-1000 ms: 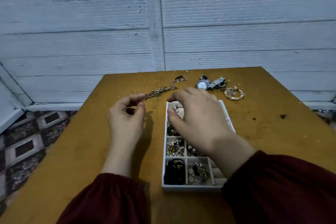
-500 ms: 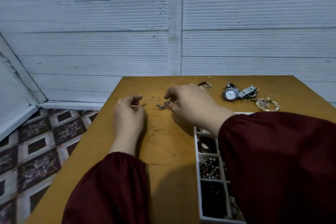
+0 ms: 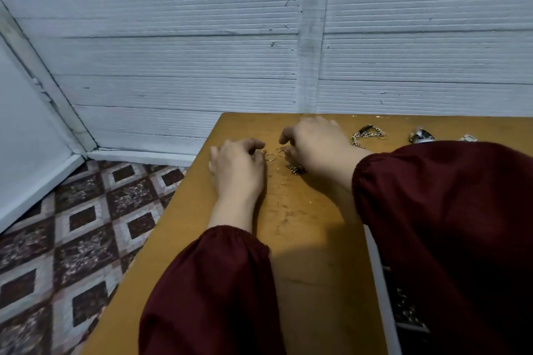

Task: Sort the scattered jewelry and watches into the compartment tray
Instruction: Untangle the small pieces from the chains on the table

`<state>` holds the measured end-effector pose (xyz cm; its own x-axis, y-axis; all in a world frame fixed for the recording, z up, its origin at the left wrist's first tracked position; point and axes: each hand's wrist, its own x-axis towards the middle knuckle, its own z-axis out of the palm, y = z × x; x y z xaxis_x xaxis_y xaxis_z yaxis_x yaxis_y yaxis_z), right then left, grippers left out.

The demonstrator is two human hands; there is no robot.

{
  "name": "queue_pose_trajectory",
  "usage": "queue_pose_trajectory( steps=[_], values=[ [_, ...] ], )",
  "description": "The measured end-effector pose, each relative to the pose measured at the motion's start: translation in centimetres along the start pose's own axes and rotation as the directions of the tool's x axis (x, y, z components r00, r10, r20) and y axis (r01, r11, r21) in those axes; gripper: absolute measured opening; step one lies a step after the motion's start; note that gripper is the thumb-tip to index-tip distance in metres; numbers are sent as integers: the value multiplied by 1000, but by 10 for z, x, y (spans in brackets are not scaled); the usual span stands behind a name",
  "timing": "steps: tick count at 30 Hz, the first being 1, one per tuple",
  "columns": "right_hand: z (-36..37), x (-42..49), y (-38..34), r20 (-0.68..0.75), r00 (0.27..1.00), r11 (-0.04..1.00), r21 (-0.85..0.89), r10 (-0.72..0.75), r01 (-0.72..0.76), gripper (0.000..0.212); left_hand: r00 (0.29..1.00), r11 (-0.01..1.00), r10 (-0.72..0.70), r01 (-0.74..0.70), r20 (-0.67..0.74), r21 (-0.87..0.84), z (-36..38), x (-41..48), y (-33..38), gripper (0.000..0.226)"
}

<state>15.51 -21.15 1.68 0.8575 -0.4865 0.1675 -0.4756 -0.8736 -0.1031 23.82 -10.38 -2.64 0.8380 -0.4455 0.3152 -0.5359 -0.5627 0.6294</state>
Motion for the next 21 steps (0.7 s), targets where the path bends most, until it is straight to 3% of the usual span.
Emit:
queue_pose_trajectory(
  steps=[14, 21],
  values=[
    [11, 19, 0, 81, 996, 1000, -18, 27, -25, 10, 999, 999, -11, 9, 53, 34, 3, 5, -1, 22],
    [14, 24, 0, 115, 992, 998, -33, 48, -45, 25, 998, 999, -12, 9, 61, 45, 2, 4, 1, 25]
  ],
)
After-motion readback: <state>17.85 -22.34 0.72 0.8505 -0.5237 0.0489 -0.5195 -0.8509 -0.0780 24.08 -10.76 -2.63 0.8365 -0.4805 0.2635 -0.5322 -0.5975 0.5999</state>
